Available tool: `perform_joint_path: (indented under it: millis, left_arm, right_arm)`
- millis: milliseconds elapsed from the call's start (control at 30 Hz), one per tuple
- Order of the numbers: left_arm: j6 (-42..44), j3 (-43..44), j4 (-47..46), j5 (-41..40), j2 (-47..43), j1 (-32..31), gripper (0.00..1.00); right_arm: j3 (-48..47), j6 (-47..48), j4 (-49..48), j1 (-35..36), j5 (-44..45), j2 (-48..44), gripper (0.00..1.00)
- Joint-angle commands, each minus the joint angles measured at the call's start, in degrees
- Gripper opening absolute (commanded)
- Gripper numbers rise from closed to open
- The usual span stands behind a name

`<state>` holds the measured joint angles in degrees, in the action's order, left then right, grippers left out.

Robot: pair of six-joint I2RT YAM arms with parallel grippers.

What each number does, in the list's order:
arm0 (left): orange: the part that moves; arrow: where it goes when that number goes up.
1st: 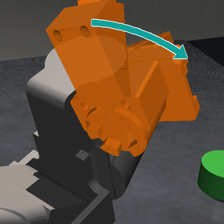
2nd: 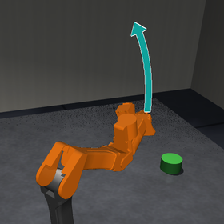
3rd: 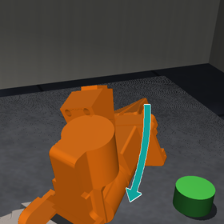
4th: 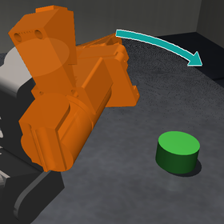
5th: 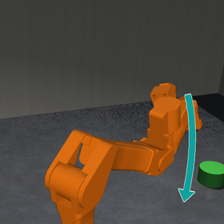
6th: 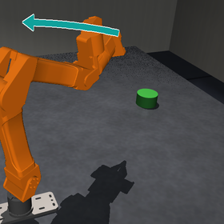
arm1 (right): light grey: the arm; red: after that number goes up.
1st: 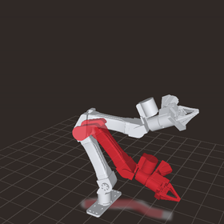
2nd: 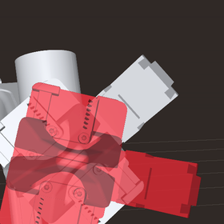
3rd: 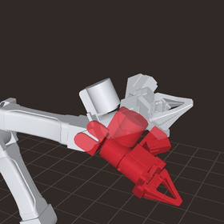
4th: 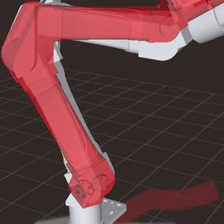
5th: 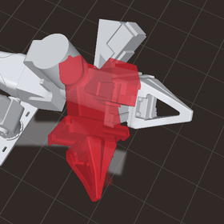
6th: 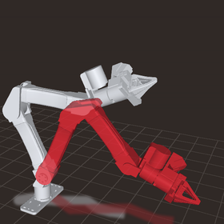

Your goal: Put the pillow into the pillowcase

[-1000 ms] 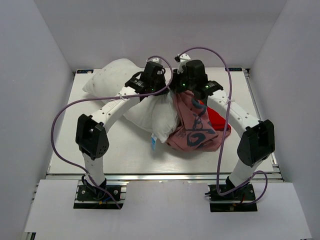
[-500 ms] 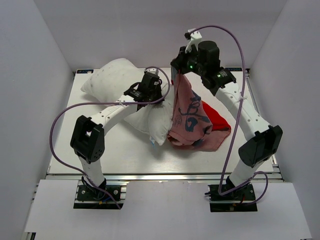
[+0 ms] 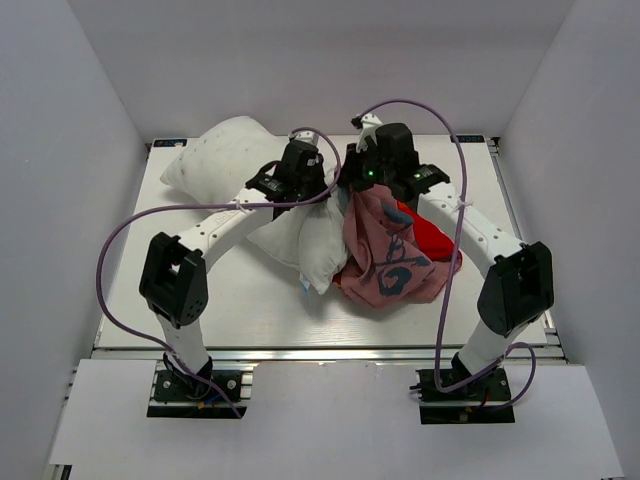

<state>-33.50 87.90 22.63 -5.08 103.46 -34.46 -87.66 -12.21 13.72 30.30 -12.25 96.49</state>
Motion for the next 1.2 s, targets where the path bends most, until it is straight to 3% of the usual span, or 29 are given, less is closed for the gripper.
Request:
perform_joint_path:
  millis: [0, 133, 167, 233, 267, 367, 400, 500, 600, 633, 733, 833, 867, 1000, 1167]
  left_arm:
    - [-0.25, 4.73, 0.74, -1.77, -0.81, 1.67, 0.0]
    - [-2.27, 8.95, 0.57, -0.72, 2.35, 2.73, 0.0]
    - [-2.36, 10.61, 1.01, -0.72, 2.8, 2.9, 0.0]
    - [-2.01, 12.38, 3.02, -0.81, 3.94, 3.86, 0.0]
    - [-1.84, 12.99, 3.9, -1.15, 3.94, 4.22, 0.1]
    - [0.08, 12.22, 4.62, -2.56, 0.53, 6.15, 0.37]
    - [0.71, 10.64, 4.35, -2.91, -2.36, 6.94, 0.5]
    - [4.04, 9.84, 5.57, -3.36, -5.89, 7.56, 0.63]
    - [7.03, 9.4, 9.44, -1.26, -9.76, 7.56, 0.66]
    - [7.48, 7.48, 10.23, -0.29, -11.07, 7.56, 0.68]
    - [8.18, -0.58, 11.99, 2.78, -18.71, 7.39, 0.71]
    - [7.31, -7.63, 13.05, 6.73, -28.2, 6.07, 0.71]
    - [6.96, -12.18, 13.31, 8.23, -32.05, 5.29, 0.76]
    - [3.97, -21.87, 14.28, 6.33, -37.26, -5.14, 0.78]
    - [-3.23, -30.14, 10.86, 3.15, -39.47, -9.83, 0.79]
  right_arm:
    - [1.43, 0.43, -2.55, 2.39, -2.6, -2.53, 0.05]
    - [2.67, 3.93, -1.86, 2.31, 0.11, -3.94, 0.23]
    - [2.75, 4.73, -1.59, 1.95, 0.38, -4.9, 0.35]
    - [2.49, 6.22, -0.36, 0.99, 0.73, -6.39, 0.45]
    - [2.67, 8.23, 0.34, 0.72, 1.0, -9.1, 0.53]
    - [3.8, 12.8, 0.61, 0.54, 3.98, -16.29, 0.6]
    - [4.16, 14.48, 0.87, 0.54, 4.69, -18.07, 0.61]
    - [6.62, 16.86, 2.97, 0.46, 5.92, -24.67, 0.61]
    - [9.94, 16.52, 8.93, 0.54, 1.55, -29.5, 0.6]
    - [11.18, 16.51, 10.79, 0.54, -3.43, -30.56, 0.58]
    - [19.34, 17.3, 15.36, 1.42, -7.61, -34.6, 0.52]
    - [26.54, 18.96, 17.3, 2.82, -6.65, -38.21, 0.52]
    - [27.53, 19.15, 17.57, 3.18, -6.3, -39.0, 0.53]
    - [30.35, 19.15, 17.05, 4.94, -4.37, -38.04, 0.61]
    - [30.88, 20.03, 13.63, 7.66, -1.38, -33.04, 0.65]
